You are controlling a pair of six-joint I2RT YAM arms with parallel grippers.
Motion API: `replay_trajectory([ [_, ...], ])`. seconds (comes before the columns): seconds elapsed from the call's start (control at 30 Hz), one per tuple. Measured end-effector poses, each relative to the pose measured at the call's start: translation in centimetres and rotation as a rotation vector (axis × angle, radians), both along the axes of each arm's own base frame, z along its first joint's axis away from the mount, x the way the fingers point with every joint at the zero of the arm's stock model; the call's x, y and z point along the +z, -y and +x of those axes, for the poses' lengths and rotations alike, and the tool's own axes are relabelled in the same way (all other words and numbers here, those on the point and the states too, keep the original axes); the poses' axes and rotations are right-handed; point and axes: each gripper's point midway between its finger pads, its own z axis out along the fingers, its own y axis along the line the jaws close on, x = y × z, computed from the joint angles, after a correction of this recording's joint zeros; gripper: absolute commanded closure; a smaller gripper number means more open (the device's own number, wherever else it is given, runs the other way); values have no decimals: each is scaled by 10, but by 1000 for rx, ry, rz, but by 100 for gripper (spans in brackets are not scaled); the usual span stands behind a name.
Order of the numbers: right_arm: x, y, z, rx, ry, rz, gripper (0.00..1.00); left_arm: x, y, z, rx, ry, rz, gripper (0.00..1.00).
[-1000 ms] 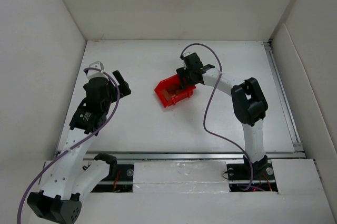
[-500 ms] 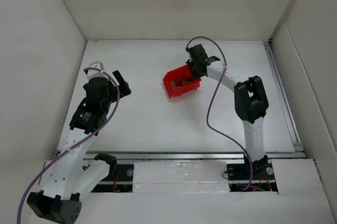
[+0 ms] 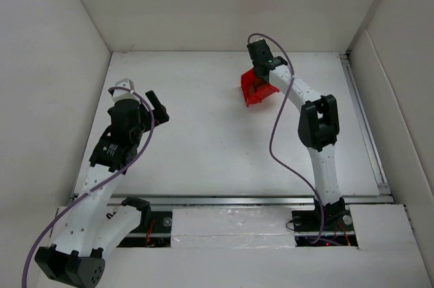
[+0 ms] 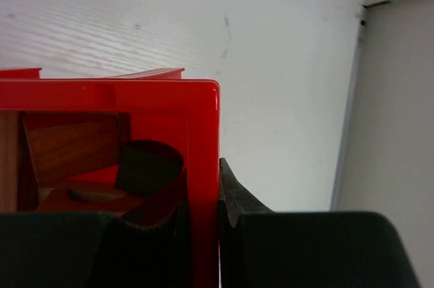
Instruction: Build the wood block tower
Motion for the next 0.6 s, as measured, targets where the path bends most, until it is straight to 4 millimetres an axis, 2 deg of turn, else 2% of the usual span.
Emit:
replay_trajectory([
  [0.13,5,1,-4,-14,5,-161,100,0,0,0,-2,-1,-1,1],
  [0.33,35,-15,-6,-17,92,-368,97,-4,3,2,-11,-17,0,1],
  [0.6,46,-41,-28,-3,141,-527,98,-7,4,2,-16,-25,2,1],
])
